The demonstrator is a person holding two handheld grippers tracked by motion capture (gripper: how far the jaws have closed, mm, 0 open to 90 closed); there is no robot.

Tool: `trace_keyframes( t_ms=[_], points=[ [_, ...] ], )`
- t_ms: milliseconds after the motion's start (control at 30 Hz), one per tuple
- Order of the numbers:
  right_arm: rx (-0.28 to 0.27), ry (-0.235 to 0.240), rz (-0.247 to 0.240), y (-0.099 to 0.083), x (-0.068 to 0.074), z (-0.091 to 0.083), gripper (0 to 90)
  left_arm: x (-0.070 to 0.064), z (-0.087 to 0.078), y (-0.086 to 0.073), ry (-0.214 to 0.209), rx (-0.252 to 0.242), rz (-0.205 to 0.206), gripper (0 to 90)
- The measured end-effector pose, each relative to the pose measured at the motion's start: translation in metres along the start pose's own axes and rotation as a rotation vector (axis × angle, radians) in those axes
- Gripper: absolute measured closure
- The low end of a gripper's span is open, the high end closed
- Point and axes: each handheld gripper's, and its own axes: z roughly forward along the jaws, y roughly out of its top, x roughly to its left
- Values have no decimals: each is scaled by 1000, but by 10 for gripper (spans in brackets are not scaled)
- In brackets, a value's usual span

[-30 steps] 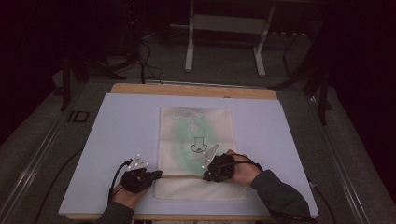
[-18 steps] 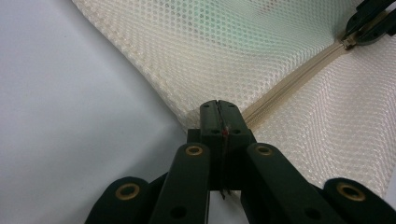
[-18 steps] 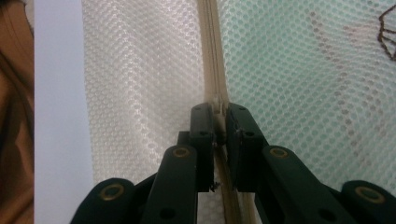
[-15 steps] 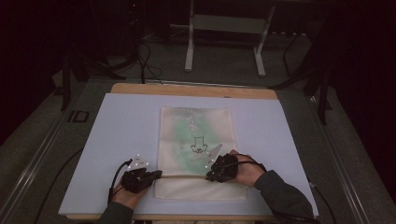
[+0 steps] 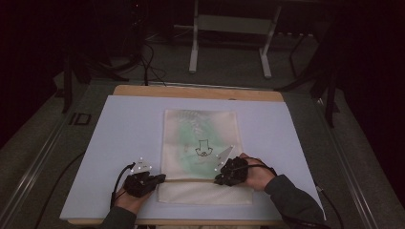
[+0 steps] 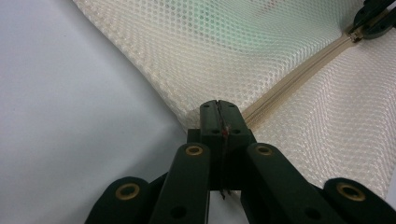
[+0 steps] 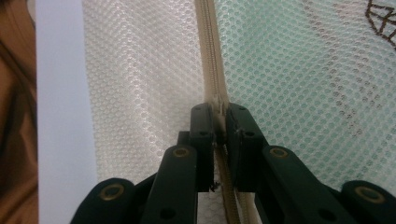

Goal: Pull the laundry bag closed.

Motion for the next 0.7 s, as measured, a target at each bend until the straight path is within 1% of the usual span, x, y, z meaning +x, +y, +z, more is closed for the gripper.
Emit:
trace_keyframes(
  t_ms=[300, 700],
  points=[
    [3, -7, -10, -1, 1, -4, 822, 0, 0, 0, -1, 0, -3, 895],
    [-6, -11, -4, -4, 0, -7, 823, 0, 0, 0, -1, 0, -3, 895]
  ],
)
